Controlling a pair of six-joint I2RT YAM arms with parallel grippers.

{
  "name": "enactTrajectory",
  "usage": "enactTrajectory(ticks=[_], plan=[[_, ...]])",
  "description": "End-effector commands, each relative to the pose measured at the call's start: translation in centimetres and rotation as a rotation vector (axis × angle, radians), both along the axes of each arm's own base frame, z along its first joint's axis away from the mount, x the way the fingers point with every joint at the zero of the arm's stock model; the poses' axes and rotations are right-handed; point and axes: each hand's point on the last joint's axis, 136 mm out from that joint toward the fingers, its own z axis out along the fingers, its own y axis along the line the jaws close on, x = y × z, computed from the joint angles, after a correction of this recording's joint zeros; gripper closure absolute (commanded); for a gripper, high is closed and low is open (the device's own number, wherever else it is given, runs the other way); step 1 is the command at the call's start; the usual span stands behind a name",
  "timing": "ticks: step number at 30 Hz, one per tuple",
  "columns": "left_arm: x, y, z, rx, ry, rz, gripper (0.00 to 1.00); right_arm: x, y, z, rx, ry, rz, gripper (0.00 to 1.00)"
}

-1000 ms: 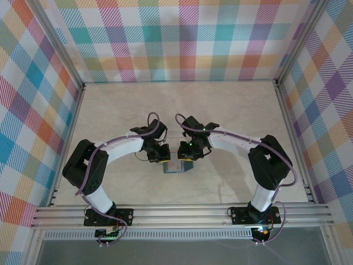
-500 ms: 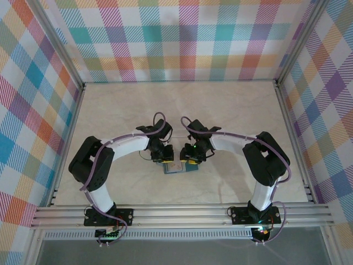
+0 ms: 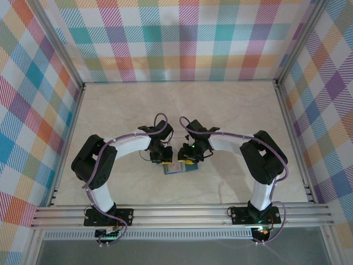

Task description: Take the credit cards out of the card holder

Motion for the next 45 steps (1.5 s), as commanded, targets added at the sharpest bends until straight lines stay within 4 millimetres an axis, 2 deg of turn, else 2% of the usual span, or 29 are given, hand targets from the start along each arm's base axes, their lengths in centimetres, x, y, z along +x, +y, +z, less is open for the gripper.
enactTrajectory(ticks=[1,6,16,28,39,45], plan=[[-1.0,1.2,-1.5,0.08,0.039,-0.017,0.84,0.1,0.8,0.0,0.013,0.007,0.024,0.62],[-1.0,1.1,-1.4,0.077,0.039,-0.015,0.84,0.0,0.8,-0.3,-0.009,0.011,0.027,0.62],[-1.0,1.0,-1.4,0.074,0.04,-0.015,0.85,-0.4,-0.2,-1.4,-0.159,0.01,0.039,0.61],[-1.1,1.2,-1.2,0.077,0.037,-0.016,0.85,-0.4,-0.9,-1.9,-0.219,0.008,0.033,0.71],[-1.0,1.4,-1.0,0.093,0.028,-0.016,0.86,0.1,-1.3,-0.3,-0.227,-0.046,0.022,0.8],[-0.3,1.0,0.2,0.081,-0.003,-0.021,0.86,0.5,-0.5,1.7,-0.13,-0.089,0.012,0.72]])
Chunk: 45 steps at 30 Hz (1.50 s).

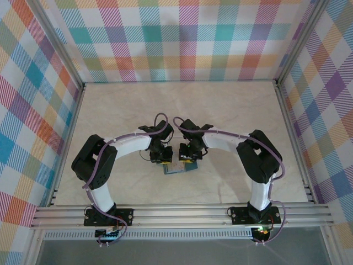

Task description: Take the credit cards out of the card holder

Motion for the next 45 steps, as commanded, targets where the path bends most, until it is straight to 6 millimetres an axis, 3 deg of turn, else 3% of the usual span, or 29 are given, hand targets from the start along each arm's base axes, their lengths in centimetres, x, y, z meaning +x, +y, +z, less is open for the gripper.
enactTrajectory(ticks=[1,8,12,19,32,45], plan=[[-0.2,0.8,0.3,0.059,-0.003,-0.018,0.86,0.0,0.1,1.5,0.056,-0.028,0.009,0.71],[0.0,-0.5,2.4,0.005,-0.025,-0.039,0.87,0.0,1.0,2.1,0.241,-0.015,0.038,0.69],[-0.4,-1.5,2.6,-0.04,-0.011,-0.061,0.88,0.0,0.6,1.7,0.267,-0.019,0.063,0.68],[-0.6,-1.1,1.0,-0.004,0.016,-0.08,0.9,0.2,0.4,0.6,0.29,-0.017,0.087,0.69],[-1.1,1.4,-1.7,0.155,0.061,-0.102,0.9,-0.3,0.6,-1.0,0.316,0.037,0.082,0.73],[-1.7,2.3,-2.6,0.221,0.083,-0.123,0.9,-0.3,1.5,-0.1,0.419,0.027,0.089,0.78]])
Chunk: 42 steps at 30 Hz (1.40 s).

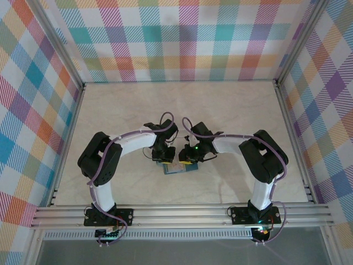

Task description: Take the credit cards out of the card holder

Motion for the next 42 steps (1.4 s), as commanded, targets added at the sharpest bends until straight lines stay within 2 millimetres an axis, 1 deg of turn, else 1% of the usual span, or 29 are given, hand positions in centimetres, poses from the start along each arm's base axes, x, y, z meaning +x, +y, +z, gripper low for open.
enactTrajectory(ticks=[1,6,10,13,19,25,33,42], plan=[[-1.6,2.6,-2.4,0.149,0.057,-0.021,0.9,0.0,0.4,0.5,0.054,0.005,0.005,0.79],[-1.7,2.8,-2.4,0.158,0.058,-0.023,0.9,-0.2,0.4,0.4,0.056,0.007,0.02,0.86],[-1.7,2.8,-2.2,0.156,0.055,-0.019,0.9,-0.3,0.0,0.2,0.03,0.005,0.021,0.89],[-1.6,2.8,-2.0,0.153,0.05,-0.019,0.9,-0.4,-0.8,-0.2,-0.01,0.003,0.011,0.91],[-1.6,2.8,-1.8,0.148,0.042,-0.017,0.89,-0.5,-2.3,-0.4,-0.098,-0.001,0.004,0.94],[-1.4,2.5,-1.2,0.128,0.025,-0.01,0.9,-0.4,-3.5,0.2,-0.179,-0.02,0.009,0.95],[-1.4,2.4,-1.1,0.121,0.024,-0.012,0.9,-0.2,-5.4,1.0,-0.295,-0.049,0.012,0.96],[-1.3,2.1,-0.9,0.108,0.02,-0.006,0.89,-0.1,-5.3,1.3,-0.297,-0.051,0.016,0.97]])
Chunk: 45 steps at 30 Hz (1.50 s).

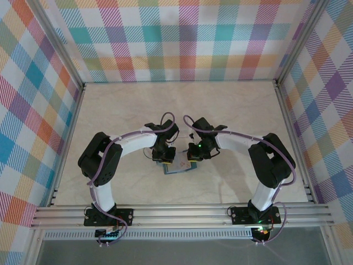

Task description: Take the credit cards out of the card holder

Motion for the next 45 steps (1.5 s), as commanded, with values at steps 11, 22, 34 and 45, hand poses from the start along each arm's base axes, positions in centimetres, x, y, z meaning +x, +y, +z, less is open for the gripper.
enactTrajectory(ticks=[11,22,34,45], plan=[[-1.4,1.9,-1.1,0.087,0.036,0.004,0.9,0.0,-1.7,0.1,-0.089,-0.008,0.004,0.98],[-1.3,1.6,-1.2,0.081,0.04,-0.001,0.89,0.0,1.4,1.2,0.106,0.013,-0.012,0.89],[-1.3,1.3,-1.0,0.069,0.033,0.001,0.86,0.0,1.5,0.8,0.109,0.032,-0.017,0.89],[-0.6,1.1,0.8,0.045,-0.024,0.011,0.84,0.1,0.9,1.3,0.074,0.008,-0.012,0.97]])
